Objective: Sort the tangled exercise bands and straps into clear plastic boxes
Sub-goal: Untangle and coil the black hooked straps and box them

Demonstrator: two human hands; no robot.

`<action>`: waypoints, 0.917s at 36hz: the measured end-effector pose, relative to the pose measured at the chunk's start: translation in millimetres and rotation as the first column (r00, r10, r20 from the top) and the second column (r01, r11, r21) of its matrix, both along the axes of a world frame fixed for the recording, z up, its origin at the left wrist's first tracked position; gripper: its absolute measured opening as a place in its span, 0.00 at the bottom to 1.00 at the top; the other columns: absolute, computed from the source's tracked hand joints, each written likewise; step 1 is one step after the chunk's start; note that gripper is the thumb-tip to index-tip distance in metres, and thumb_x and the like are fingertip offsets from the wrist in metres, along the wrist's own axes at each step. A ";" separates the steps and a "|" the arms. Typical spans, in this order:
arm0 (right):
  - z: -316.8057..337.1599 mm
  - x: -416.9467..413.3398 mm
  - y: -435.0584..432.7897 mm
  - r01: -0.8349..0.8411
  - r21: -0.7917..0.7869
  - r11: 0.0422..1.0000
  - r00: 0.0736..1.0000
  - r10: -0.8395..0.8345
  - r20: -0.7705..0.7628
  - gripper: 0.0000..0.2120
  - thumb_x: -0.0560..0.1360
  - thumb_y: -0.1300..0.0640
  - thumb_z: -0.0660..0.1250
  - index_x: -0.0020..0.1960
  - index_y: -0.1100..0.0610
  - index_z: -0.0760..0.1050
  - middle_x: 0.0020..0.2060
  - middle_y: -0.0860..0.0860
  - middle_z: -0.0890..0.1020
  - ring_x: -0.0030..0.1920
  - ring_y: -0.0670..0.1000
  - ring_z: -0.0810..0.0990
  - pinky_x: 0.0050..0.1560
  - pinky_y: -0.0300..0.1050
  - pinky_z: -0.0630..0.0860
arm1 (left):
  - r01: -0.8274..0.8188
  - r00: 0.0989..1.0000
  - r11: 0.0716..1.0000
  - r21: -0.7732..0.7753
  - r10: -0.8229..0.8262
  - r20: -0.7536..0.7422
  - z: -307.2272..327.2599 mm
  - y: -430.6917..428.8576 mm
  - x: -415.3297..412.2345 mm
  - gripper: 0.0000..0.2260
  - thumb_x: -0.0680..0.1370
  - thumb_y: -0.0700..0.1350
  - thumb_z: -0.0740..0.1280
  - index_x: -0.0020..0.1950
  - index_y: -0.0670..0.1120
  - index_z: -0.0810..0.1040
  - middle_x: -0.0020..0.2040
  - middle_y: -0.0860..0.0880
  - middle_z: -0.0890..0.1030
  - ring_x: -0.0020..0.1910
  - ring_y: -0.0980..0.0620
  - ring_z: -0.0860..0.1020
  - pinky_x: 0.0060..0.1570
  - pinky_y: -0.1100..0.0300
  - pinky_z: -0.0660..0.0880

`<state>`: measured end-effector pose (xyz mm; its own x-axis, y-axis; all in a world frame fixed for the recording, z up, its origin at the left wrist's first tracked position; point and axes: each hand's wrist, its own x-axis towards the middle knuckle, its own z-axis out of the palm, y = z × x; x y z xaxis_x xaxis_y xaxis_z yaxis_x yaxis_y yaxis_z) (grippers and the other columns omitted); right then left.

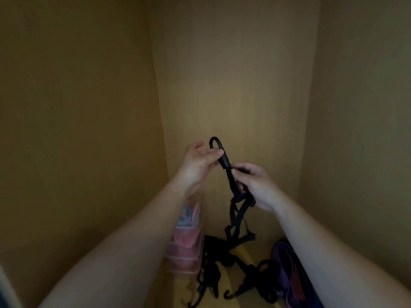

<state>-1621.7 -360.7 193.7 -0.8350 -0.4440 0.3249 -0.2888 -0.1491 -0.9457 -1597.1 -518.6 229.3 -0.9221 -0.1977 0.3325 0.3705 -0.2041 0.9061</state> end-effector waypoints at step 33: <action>-0.7 -19.4 7.7 0.123 0.176 0.977 0.992 -0.114 -0.059 0.29 0.71 0.68 0.72 0.67 0.52 0.66 0.51 0.58 0.82 0.51 0.53 0.81 0.56 0.48 0.77 | -0.026 0.998 0.975 -0.222 0.038 0.052 2.4 -17.8 9.0 0.10 0.82 0.39 0.58 0.44 0.39 0.76 0.39 0.47 0.78 0.28 0.61 0.73 0.32 0.69 0.73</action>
<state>-1641.1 -353.0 193.1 -0.8704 -0.3973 0.2909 -0.3405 0.0589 -0.9384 -1588.1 -536.4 231.7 -0.9349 -0.1545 0.3196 0.3212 0.0152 0.9469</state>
